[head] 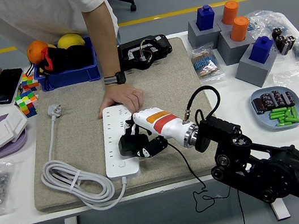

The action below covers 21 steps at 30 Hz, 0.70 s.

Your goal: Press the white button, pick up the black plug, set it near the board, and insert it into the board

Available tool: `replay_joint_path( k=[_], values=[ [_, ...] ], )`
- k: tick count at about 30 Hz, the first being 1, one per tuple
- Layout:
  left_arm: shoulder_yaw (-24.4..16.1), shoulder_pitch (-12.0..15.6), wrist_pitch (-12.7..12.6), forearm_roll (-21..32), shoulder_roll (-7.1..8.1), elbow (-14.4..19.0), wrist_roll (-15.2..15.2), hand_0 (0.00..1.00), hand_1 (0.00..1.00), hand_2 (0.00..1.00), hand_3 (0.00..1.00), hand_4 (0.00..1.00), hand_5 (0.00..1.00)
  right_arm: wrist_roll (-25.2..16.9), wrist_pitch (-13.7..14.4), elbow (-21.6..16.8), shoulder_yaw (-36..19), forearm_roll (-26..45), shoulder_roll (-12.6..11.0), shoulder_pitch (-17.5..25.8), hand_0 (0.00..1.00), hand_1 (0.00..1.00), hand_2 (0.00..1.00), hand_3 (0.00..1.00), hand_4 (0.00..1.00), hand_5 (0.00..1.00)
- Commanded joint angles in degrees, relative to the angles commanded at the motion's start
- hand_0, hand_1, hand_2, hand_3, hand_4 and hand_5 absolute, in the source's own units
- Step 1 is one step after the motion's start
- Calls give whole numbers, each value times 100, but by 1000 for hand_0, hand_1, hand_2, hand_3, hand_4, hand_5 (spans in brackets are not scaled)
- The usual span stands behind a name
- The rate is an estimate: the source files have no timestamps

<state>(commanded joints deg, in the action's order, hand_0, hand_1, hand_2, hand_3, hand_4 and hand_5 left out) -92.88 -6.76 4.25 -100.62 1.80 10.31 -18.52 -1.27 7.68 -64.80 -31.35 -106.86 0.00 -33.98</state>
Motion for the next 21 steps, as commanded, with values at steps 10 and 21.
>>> replay_joint_path(
  k=[10, 21],
  values=[
    [-32, -20, 0, -29, 7, 0, 1, 650, 640, 630, 673, 508, 92, -52, 20, 140, 220, 0, 0, -236, 293, 398, 421, 477, 851, 2],
    [-59, -8, -1, -64, 5, 0, 4, 650, 640, 632, 671, 507, 92, -99, 30, 292, 203, -4, 0, -300, 293, 398, 421, 477, 852, 2]
  ],
)
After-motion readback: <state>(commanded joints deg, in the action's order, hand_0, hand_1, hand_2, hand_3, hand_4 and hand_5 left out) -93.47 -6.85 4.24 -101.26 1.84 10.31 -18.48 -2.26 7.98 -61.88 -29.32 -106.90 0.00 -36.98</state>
